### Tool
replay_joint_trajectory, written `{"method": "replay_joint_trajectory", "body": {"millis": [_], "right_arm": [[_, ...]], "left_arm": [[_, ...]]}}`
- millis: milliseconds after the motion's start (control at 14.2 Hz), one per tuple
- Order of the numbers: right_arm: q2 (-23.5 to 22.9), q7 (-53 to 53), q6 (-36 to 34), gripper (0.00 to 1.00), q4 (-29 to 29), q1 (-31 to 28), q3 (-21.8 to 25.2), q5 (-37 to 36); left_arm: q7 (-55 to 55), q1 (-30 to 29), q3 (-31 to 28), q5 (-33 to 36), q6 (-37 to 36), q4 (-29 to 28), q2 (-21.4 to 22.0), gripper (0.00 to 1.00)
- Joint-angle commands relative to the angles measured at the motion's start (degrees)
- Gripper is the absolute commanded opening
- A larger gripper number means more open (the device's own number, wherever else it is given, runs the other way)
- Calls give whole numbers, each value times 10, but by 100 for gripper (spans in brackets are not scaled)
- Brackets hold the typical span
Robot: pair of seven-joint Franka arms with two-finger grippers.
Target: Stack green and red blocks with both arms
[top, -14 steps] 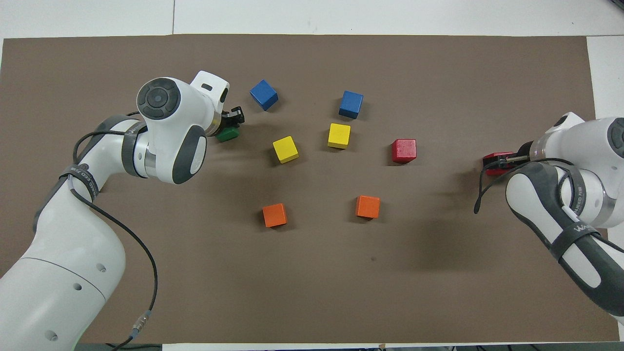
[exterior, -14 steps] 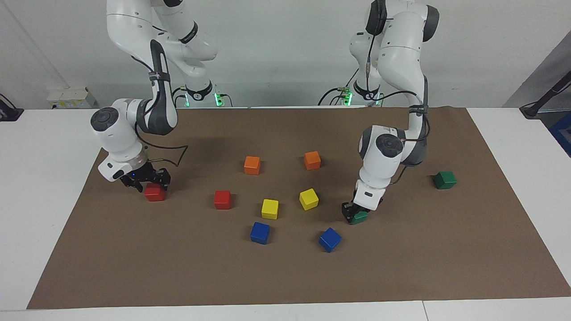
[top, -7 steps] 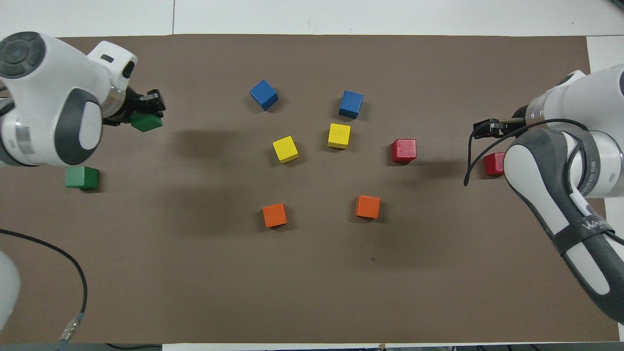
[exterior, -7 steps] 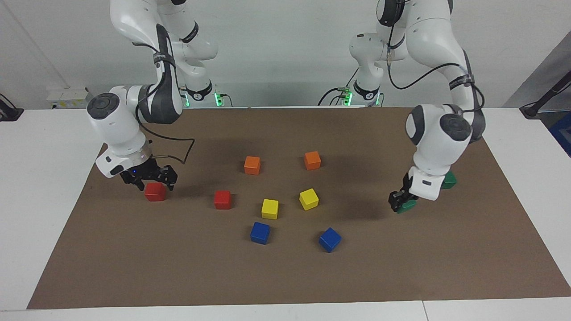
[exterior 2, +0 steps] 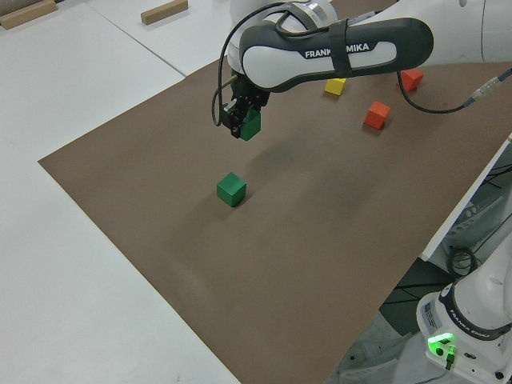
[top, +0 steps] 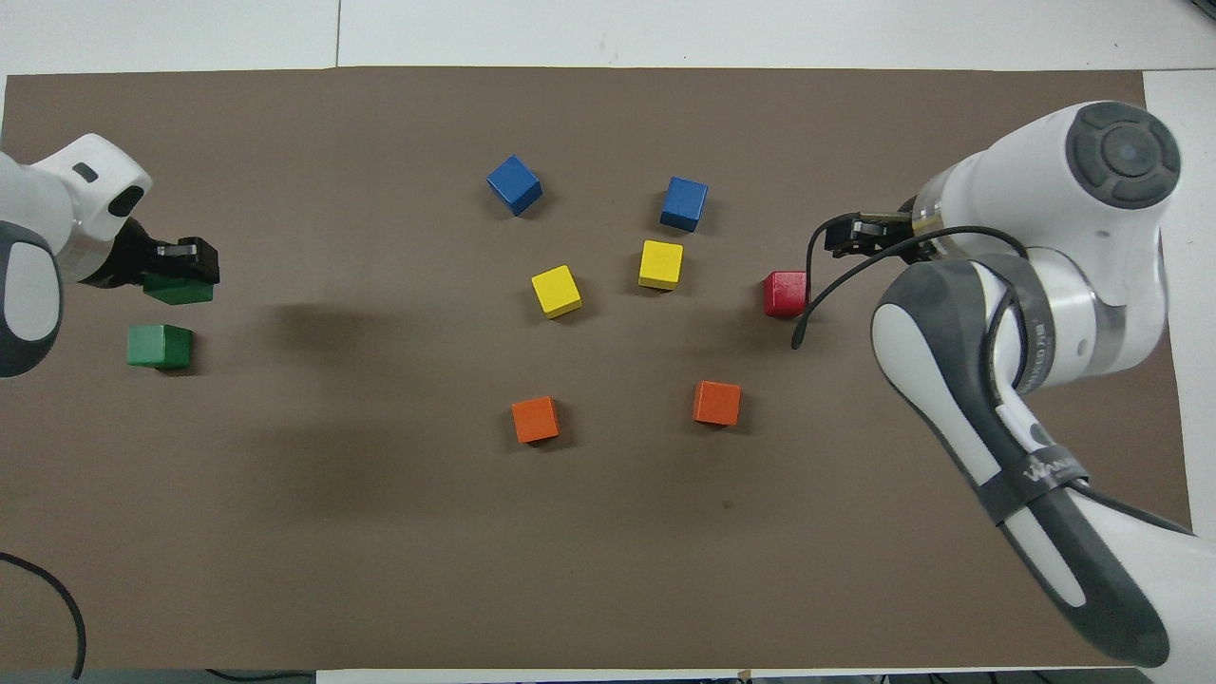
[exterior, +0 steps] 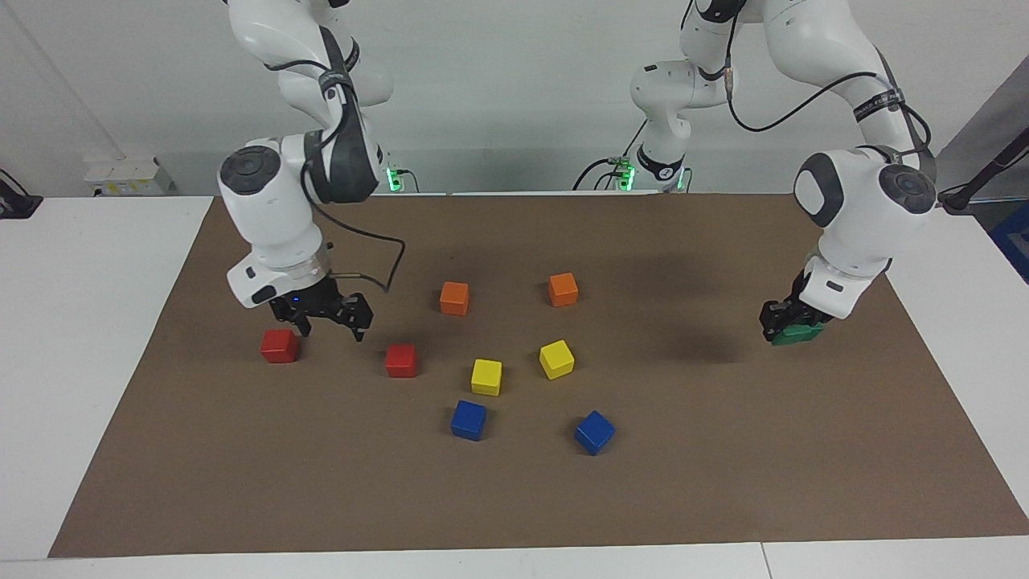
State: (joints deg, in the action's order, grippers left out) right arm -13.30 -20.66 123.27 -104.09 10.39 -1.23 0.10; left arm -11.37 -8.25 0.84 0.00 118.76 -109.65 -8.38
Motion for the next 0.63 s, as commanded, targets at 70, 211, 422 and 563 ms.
{"method": "replay_joint_trajectory", "body": {"millis": [70, 211, 422, 563], "right_arm": [[-32, -51, 32, 95, 10, 22, 0, -2], [-44, -51, 49, 95, 6, 21, 0, -2], [-57, -52, 81, 95, -11, 23, 0, -2], [-57, -51, 99, 95, -25, 24, 0, -2]], "left_arm": [[-45, -41, 7, 4, 80, -83, 42, 0], [-45, -48, 7, 4, 138, -127, 54, 0], [-47, -53, 7, 3, 170, -152, 59, 0], [-61, -54, 7, 3, 176, -152, 57, 0]]}}
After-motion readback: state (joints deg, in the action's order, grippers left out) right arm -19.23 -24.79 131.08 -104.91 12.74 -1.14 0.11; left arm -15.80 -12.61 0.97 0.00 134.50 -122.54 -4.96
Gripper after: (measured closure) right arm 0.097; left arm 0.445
